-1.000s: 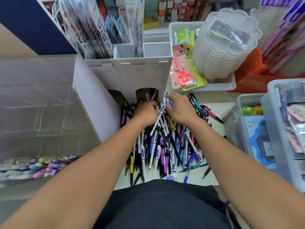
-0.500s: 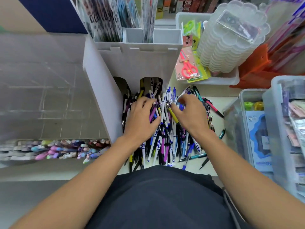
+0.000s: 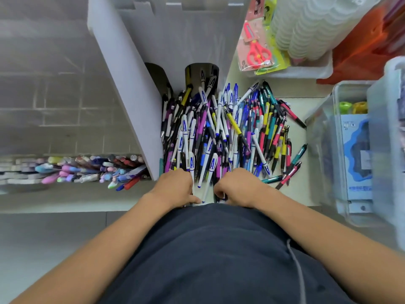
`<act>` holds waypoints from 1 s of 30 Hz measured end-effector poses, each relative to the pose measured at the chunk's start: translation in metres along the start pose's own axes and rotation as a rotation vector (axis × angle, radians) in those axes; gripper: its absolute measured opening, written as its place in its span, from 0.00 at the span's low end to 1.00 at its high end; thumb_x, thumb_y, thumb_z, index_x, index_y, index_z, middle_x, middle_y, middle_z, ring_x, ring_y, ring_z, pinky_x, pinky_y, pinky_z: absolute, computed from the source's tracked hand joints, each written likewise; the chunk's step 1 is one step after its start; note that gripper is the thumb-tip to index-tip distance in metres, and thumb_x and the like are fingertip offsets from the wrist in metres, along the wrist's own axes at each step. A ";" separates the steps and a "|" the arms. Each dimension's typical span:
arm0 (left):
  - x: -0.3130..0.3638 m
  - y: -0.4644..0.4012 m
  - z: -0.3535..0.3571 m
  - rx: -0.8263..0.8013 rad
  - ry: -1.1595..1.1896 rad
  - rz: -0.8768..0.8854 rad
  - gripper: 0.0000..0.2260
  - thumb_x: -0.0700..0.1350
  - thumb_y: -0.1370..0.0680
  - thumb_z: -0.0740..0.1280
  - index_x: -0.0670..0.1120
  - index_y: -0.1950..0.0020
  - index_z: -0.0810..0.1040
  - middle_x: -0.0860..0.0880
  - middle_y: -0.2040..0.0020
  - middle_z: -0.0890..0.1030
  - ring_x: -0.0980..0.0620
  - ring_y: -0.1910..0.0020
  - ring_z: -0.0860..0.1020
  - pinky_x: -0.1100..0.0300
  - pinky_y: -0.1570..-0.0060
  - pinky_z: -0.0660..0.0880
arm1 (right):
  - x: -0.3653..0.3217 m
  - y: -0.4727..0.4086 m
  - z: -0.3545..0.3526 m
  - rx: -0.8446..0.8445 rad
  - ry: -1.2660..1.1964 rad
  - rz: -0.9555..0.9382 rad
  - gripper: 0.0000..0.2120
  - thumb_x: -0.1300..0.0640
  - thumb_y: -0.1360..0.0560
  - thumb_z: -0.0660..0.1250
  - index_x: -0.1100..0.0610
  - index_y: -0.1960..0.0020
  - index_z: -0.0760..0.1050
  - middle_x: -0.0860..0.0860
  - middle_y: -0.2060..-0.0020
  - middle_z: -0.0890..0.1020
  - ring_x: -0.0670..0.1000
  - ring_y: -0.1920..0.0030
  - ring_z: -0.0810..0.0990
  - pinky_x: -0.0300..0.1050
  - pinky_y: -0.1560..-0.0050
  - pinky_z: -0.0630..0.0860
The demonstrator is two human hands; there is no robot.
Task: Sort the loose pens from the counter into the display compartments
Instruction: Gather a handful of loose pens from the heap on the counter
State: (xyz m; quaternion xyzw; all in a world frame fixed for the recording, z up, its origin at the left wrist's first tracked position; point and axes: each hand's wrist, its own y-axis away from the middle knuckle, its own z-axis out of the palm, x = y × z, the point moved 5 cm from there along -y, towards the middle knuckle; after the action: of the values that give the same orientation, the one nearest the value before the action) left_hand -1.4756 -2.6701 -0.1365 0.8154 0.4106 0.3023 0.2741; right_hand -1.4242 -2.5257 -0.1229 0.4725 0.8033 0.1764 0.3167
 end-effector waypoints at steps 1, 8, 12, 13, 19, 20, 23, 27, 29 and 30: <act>-0.002 -0.001 0.005 -0.012 0.049 -0.010 0.21 0.62 0.31 0.77 0.48 0.69 0.76 0.51 0.66 0.81 0.49 0.63 0.80 0.56 0.60 0.77 | -0.001 -0.001 0.002 0.011 0.002 0.002 0.06 0.52 0.29 0.68 0.53 0.56 0.78 0.50 0.66 0.80 0.56 0.65 0.76 0.44 0.64 0.70; -0.004 0.004 -0.002 0.235 0.283 -0.082 0.13 0.47 0.25 0.73 0.51 0.66 0.72 0.55 0.65 0.77 0.52 0.61 0.77 0.57 0.63 0.71 | 0.024 -0.002 -0.011 0.246 -0.062 0.156 0.08 0.50 0.22 0.67 0.52 0.50 0.82 0.49 0.61 0.85 0.54 0.60 0.83 0.47 0.59 0.78; -0.004 0.008 -0.003 0.312 0.329 -0.115 0.08 0.46 0.26 0.69 0.51 0.63 0.72 0.54 0.65 0.77 0.51 0.63 0.76 0.56 0.65 0.72 | 0.031 -0.002 -0.010 0.415 -0.043 0.224 0.03 0.55 0.25 0.71 0.54 0.53 0.80 0.51 0.67 0.83 0.57 0.69 0.80 0.46 0.70 0.75; -0.004 0.009 -0.001 0.324 0.335 -0.126 0.09 0.48 0.27 0.69 0.51 0.63 0.71 0.54 0.67 0.77 0.52 0.65 0.76 0.56 0.66 0.73 | 0.029 -0.002 -0.007 0.439 -0.037 0.249 0.04 0.58 0.28 0.74 0.55 0.56 0.79 0.50 0.70 0.81 0.57 0.74 0.78 0.44 0.75 0.71; 0.001 0.013 -0.011 0.394 0.482 -0.193 0.06 0.50 0.30 0.68 0.51 0.63 0.72 0.54 0.66 0.77 0.51 0.64 0.76 0.53 0.61 0.76 | 0.025 0.012 -0.025 0.601 0.017 0.251 0.12 0.68 0.38 0.76 0.56 0.60 0.78 0.49 0.79 0.72 0.53 0.83 0.67 0.35 0.80 0.58; 0.001 0.015 -0.017 0.417 0.518 -0.221 0.06 0.50 0.30 0.68 0.50 0.63 0.73 0.53 0.66 0.78 0.51 0.64 0.76 0.53 0.60 0.77 | 0.031 0.021 -0.035 0.651 0.007 0.249 0.10 0.68 0.35 0.74 0.56 0.58 0.79 0.48 0.79 0.72 0.52 0.82 0.68 0.37 0.81 0.65; 0.007 0.021 -0.041 0.559 0.613 -0.275 0.09 0.52 0.28 0.70 0.49 0.59 0.73 0.53 0.63 0.78 0.50 0.63 0.76 0.55 0.60 0.74 | 0.055 0.040 -0.070 0.810 -0.056 0.301 0.08 0.69 0.27 0.70 0.58 0.53 0.82 0.50 0.74 0.78 0.53 0.77 0.76 0.42 0.77 0.75; 0.014 0.006 -0.066 0.702 0.516 -0.292 0.46 0.67 0.33 0.75 0.46 0.26 0.60 0.44 0.29 0.64 0.45 0.29 0.62 0.53 0.30 0.62 | 0.083 0.037 -0.083 0.901 -0.419 0.590 0.25 0.64 0.24 0.66 0.53 0.28 0.73 0.54 0.45 0.80 0.56 0.48 0.80 0.52 0.48 0.79; 0.011 -0.011 -0.061 0.561 0.480 -0.352 0.63 0.71 0.37 0.75 0.45 0.19 0.42 0.41 0.19 0.45 0.41 0.20 0.47 0.47 0.23 0.50 | 0.090 0.053 -0.062 0.966 -0.640 0.821 0.32 0.60 0.24 0.67 0.51 0.22 0.62 0.54 0.32 0.73 0.56 0.32 0.71 0.54 0.32 0.70; 0.009 -0.018 -0.054 0.508 0.484 -0.367 0.66 0.72 0.38 0.75 0.45 0.19 0.36 0.41 0.18 0.39 0.41 0.19 0.42 0.47 0.22 0.45 | 0.094 0.065 -0.046 0.958 -0.701 0.957 0.34 0.57 0.24 0.67 0.51 0.20 0.58 0.55 0.26 0.67 0.57 0.26 0.64 0.56 0.26 0.64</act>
State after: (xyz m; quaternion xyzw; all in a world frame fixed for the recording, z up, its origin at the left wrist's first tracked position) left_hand -1.5188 -2.6426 -0.1104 0.6756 0.6639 0.3205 0.0081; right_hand -1.4460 -2.4115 -0.0832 0.8835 0.3520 -0.2336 0.2025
